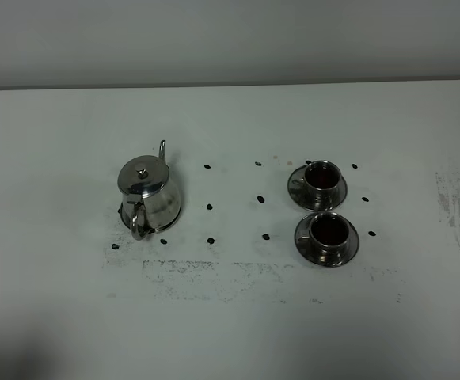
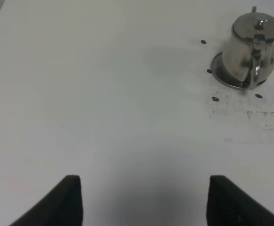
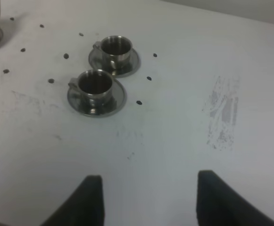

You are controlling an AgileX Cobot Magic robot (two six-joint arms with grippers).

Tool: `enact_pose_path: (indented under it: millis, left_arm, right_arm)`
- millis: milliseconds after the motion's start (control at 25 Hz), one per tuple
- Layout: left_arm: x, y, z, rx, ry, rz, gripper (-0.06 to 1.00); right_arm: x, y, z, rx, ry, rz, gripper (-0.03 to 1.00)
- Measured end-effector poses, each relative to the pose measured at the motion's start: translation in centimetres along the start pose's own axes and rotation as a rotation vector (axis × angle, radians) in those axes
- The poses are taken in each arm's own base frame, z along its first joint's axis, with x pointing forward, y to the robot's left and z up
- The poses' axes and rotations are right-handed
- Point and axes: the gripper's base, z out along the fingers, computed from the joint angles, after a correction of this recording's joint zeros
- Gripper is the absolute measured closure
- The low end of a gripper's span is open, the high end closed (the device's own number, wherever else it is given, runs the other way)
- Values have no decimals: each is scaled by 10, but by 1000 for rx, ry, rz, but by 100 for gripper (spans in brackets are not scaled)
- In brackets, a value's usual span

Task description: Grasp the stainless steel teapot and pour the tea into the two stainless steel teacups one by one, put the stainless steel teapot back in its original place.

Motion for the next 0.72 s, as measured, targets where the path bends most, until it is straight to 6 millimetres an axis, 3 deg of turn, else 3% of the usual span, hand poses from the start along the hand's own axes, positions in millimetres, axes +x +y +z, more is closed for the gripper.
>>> enact_pose_path:
  millis: [720]
  left_arm:
    - [0, 0, 0, 0, 0, 0, 40]
  right_arm:
    - [0, 0, 0, 0, 0, 0, 54]
